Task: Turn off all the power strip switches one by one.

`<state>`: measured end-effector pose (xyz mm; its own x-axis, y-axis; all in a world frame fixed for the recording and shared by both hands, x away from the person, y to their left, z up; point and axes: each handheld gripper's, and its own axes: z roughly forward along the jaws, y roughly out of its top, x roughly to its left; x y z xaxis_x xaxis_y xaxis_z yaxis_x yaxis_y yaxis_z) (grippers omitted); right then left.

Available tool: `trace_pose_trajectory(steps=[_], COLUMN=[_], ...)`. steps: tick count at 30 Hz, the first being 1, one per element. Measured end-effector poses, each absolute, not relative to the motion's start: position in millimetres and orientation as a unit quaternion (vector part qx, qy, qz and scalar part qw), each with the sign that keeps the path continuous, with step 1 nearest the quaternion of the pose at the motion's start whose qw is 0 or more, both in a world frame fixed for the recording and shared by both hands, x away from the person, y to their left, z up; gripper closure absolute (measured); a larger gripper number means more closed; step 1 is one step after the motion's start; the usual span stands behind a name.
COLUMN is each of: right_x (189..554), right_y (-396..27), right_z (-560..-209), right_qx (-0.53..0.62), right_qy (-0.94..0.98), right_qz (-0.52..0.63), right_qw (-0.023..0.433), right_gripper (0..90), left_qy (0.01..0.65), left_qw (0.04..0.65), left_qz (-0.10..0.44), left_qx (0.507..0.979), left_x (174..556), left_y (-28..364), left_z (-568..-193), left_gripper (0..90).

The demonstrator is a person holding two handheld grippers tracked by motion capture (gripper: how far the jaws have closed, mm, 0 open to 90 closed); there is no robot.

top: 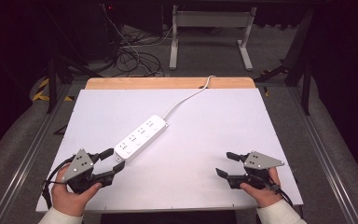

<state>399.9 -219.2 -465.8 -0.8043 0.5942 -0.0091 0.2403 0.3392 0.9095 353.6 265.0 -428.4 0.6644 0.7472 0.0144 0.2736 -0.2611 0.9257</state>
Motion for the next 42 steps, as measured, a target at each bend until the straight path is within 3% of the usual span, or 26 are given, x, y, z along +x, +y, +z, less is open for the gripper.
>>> trace_pose_trajectory(steps=[29,34,39,42], right_x=[400.2,400.5,400.6,400.8], right_y=[-220.4,-220.4,-220.3,-219.9], right_z=[-466.2,-466.9,-466.9,-467.4], right_qx=[0.263,0.262,0.262,0.261], right_qy=[0.801,0.802,0.802,0.803], right_qz=[0.511,0.510,0.510,0.510], right_qw=[0.167,0.166,0.166,0.166], right_gripper=[29.7,29.8,29.9,29.9], left_qy=[0.341,0.348,0.359,0.365], left_qw=[0.494,0.481,0.463,0.451], left_qz=[0.199,0.199,0.186,0.180], left_qx=[0.775,0.780,0.788,0.794], left_x=[403.7,406.8,412.8,417.0], left_y=[245.0,249.3,252.1,252.9], left_z=[-423.1,-428.4,-429.9,-431.3], left_gripper=[45.0,61.6,90.0,90.0])
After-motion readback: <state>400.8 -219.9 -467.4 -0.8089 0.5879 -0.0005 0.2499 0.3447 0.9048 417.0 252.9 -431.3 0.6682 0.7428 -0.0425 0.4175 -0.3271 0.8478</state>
